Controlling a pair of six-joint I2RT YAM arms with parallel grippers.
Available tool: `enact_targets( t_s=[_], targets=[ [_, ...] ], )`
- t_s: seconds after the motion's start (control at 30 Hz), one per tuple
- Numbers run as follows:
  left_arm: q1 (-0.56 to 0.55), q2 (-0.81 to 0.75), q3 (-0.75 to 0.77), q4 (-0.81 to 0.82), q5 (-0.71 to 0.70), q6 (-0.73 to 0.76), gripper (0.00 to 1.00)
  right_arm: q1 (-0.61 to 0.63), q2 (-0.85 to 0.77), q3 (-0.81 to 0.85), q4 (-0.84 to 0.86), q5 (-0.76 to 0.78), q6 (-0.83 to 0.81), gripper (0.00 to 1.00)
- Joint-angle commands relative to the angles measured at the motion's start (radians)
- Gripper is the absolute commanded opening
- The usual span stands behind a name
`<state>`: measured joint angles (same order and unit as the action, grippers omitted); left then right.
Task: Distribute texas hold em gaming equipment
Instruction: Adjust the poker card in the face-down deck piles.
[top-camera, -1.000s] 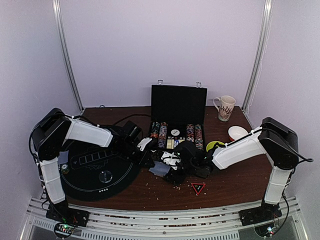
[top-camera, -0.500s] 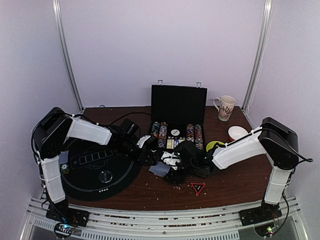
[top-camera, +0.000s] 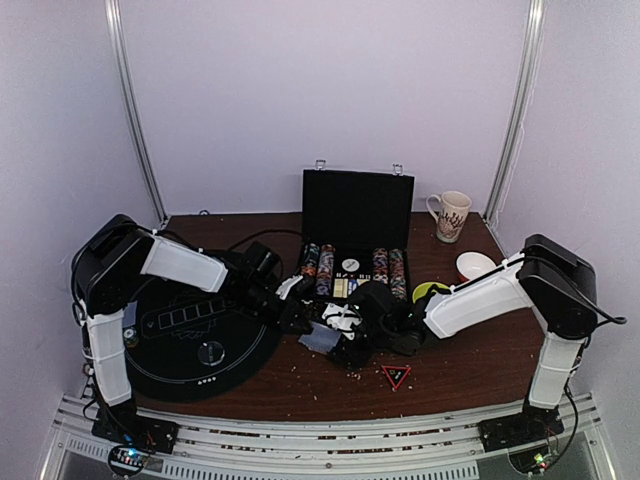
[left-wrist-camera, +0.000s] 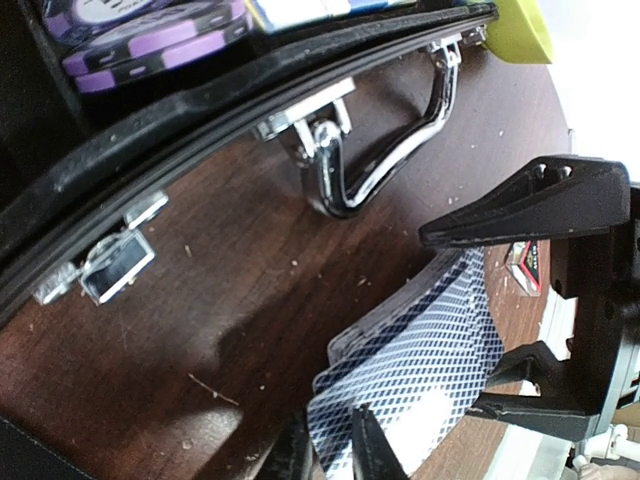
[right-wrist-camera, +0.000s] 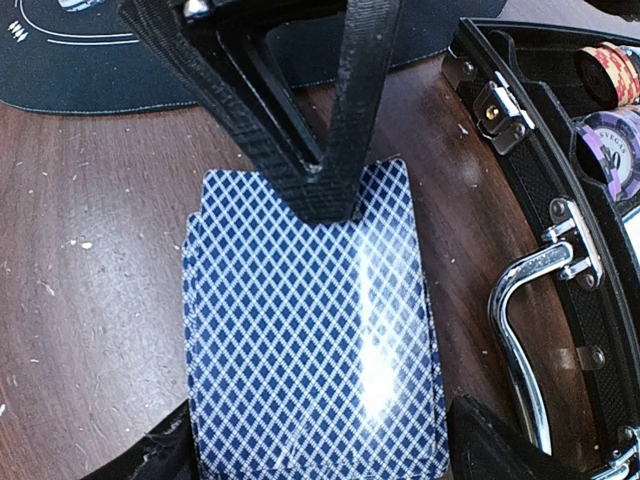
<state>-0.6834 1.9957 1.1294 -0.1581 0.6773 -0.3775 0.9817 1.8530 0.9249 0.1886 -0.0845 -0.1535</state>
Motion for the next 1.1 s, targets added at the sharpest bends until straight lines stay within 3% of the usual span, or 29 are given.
enact_targets(
  t_s=[0.0,0.1,0.6,1.07],
  targets=[
    [0.000,-0.028,0.023,0.018,0.023,0.002,0.10,0.001,0.006,-0.012,-0.115,0.048,-0.023,0.83],
    [0.001,-0.034,0.025,-0.001,0.029,0.011,0.00,0.001,0.008,-0.011,-0.119,0.049,-0.025,0.83],
    [0.001,-0.137,0.057,-0.066,0.111,0.083,0.00,-0.001,0.006,-0.012,-0.129,0.058,-0.027,0.83],
    [0.006,-0.125,0.017,-0.050,0.056,0.110,0.00,-0.001,-0.005,-0.012,-0.134,0.068,-0.029,0.85]
  ],
)
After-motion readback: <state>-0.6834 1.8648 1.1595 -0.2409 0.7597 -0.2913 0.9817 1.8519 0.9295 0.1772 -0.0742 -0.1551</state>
